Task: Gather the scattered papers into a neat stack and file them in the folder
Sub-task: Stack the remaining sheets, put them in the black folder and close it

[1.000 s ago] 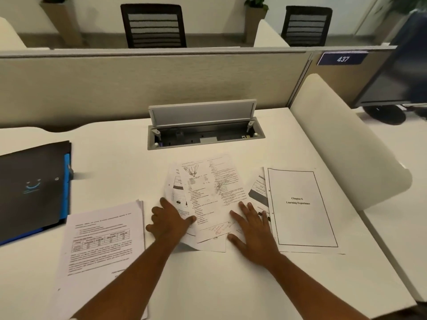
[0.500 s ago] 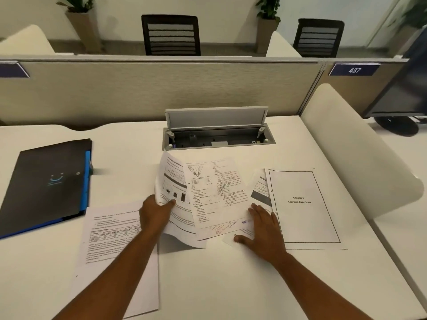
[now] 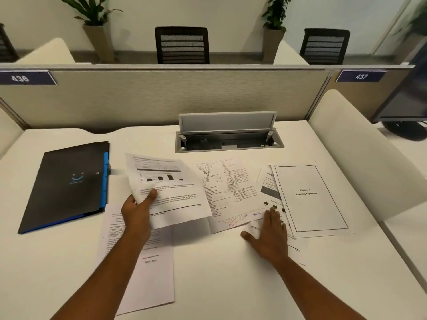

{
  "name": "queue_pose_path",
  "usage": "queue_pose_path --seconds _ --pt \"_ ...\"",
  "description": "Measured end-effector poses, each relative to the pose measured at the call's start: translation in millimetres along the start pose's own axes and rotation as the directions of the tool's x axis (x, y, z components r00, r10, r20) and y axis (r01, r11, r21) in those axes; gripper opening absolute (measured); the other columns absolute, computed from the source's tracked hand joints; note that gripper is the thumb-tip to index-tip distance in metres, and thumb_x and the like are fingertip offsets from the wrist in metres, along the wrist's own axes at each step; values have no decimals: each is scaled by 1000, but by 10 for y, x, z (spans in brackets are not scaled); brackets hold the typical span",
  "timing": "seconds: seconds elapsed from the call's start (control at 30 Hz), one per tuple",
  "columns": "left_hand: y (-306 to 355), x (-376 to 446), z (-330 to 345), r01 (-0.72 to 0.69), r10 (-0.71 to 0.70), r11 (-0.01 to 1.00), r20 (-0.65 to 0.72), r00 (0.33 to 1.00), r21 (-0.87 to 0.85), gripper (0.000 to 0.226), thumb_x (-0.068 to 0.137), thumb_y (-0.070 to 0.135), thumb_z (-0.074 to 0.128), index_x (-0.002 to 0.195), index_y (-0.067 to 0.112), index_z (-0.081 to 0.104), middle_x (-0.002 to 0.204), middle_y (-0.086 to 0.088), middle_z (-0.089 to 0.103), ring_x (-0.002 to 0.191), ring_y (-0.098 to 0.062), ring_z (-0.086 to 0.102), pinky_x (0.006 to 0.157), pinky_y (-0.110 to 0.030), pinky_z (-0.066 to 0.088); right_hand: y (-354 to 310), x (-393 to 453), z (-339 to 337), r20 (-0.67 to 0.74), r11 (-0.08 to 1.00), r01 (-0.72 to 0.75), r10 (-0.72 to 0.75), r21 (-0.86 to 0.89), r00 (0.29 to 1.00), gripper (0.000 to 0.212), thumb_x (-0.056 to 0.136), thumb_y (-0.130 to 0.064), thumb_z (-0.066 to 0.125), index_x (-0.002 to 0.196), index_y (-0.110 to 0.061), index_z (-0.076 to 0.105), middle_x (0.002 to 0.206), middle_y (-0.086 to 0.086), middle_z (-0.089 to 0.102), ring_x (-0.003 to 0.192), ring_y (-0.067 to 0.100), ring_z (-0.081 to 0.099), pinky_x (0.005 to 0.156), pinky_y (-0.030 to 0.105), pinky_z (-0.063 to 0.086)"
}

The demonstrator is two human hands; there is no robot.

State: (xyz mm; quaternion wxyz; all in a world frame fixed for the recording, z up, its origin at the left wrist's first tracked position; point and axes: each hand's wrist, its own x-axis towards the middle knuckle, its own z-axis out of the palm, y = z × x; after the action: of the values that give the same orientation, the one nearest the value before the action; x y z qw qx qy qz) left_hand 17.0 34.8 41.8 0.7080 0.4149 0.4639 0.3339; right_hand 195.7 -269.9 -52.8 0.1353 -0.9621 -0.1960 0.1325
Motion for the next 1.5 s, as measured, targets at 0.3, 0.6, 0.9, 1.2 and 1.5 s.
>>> queue_pose_path --seconds 0.3,0.6,0.9,1.2,1.5 --pt "-317 -97 75 190 -199 980 204 958 62 44 67 18 87 107 11 69 101 -10 75 90 -28 73 71 -43 59 -87 -212 -351 -223 969 -17 73 245 972 40 88 -5 56 121 -26 59 115 -7 69 106 27 67 79 35 52" --pt "-677 -134 85 233 -284 863 48 958 449 48 67 -6 80 111 2 64 106 -18 70 95 -37 67 91 -52 54 27 -254 -508 -279 835 -41 229 549 932 44 92 1 63 136 -3 55 116 19 72 103 40 68 81 29 44" --pt "-665 -149 67 209 -256 822 16 966 530 42 70 -4 75 108 7 61 105 -16 70 92 -35 67 87 -50 55 -182 -327 -619 -541 809 103 286 578 791 33 102 -1 49 134 -3 59 120 11 71 106 28 69 91 29 51" --pt "-767 -194 87 207 -320 841 150 936 499 43 76 -10 67 105 17 52 112 -12 66 94 -29 66 85 -47 56 -539 -497 -199 -422 855 479 -366 199 829 77 73 22 55 136 -22 66 145 -4 60 142 20 48 121 43 34" --pt "-803 -246 210 205 -327 837 165 931 507 40 93 37 61 125 16 50 116 -6 67 100 -26 67 89 -48 55 -856 -421 220 29 810 583 -585 66 810 74 89 -15 55 154 -43 37 160 -17 39 155 14 20 124 52 19"
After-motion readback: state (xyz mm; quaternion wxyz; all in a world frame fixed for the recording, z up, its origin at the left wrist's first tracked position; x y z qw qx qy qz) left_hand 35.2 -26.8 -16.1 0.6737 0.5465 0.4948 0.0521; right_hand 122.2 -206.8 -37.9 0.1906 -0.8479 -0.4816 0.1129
